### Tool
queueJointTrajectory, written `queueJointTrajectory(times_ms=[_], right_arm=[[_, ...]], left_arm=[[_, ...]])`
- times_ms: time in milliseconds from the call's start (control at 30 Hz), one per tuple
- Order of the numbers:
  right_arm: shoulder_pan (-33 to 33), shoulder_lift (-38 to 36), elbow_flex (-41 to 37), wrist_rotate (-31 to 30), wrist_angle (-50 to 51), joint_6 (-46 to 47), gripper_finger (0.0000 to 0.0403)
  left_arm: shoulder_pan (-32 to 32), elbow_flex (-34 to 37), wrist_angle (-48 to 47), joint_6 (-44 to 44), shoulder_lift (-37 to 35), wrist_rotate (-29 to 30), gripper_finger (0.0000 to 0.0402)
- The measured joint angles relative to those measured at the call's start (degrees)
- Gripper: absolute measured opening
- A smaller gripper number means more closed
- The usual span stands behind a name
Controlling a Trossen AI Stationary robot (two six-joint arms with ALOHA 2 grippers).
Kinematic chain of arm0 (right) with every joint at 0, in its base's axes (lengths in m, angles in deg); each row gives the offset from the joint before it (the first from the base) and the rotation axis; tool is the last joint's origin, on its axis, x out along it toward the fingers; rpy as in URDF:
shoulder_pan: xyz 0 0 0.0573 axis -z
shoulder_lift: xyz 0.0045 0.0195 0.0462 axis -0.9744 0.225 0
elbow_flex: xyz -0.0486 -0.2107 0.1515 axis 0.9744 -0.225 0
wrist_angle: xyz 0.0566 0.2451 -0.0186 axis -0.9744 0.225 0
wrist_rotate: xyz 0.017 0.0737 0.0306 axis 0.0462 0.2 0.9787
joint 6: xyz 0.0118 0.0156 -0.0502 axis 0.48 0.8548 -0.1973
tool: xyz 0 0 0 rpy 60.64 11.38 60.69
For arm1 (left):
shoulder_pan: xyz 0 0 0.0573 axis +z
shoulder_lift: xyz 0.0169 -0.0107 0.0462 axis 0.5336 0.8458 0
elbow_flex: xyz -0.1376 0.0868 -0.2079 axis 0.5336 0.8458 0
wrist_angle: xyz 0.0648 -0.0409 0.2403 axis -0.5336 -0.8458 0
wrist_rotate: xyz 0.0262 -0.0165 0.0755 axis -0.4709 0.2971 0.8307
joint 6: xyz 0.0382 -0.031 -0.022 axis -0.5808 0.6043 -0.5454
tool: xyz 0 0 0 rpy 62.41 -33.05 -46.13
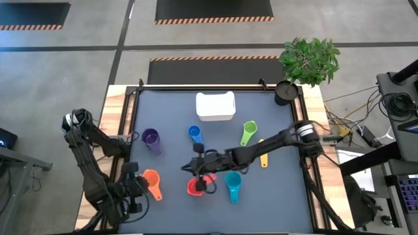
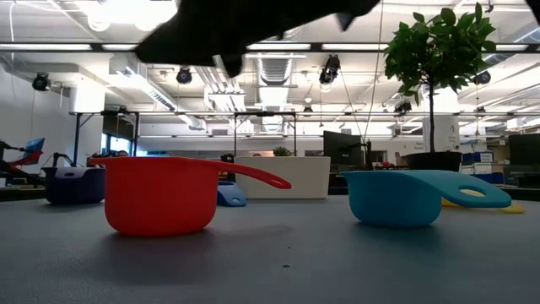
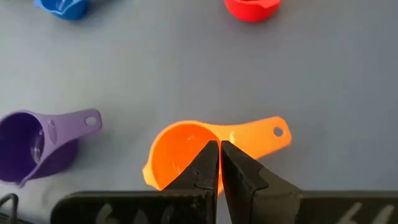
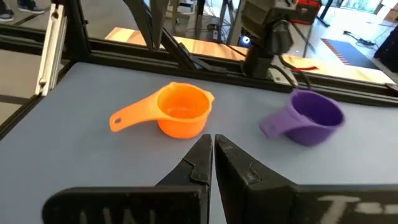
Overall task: Nest measuring cups in basket
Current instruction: Stack the orange measuring cup on top of the purple measuring cup
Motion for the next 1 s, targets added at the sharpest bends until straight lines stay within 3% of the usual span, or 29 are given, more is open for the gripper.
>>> queueJointTrajectory(times_ms=[367,667,1000], right_arm=[[0.26,16.14,19.4,-0.03,0.5,-0.91,0.0009],[0.66,27.02,37.02,-0.03,8.93,-0.23,0.0009],[1.27,31.8,44.67,-0.03,10.22,3.18,0.0028]], left_arm=[[-4.11,0.02,-2.73,2.15,-0.15,-1.9,0.0],[-5.0,0.02,-3.54,4.26,-0.22,-3.03,0.0],[-5.61,0.02,-3.41,4.77,-0.26,-3.07,0.0]])
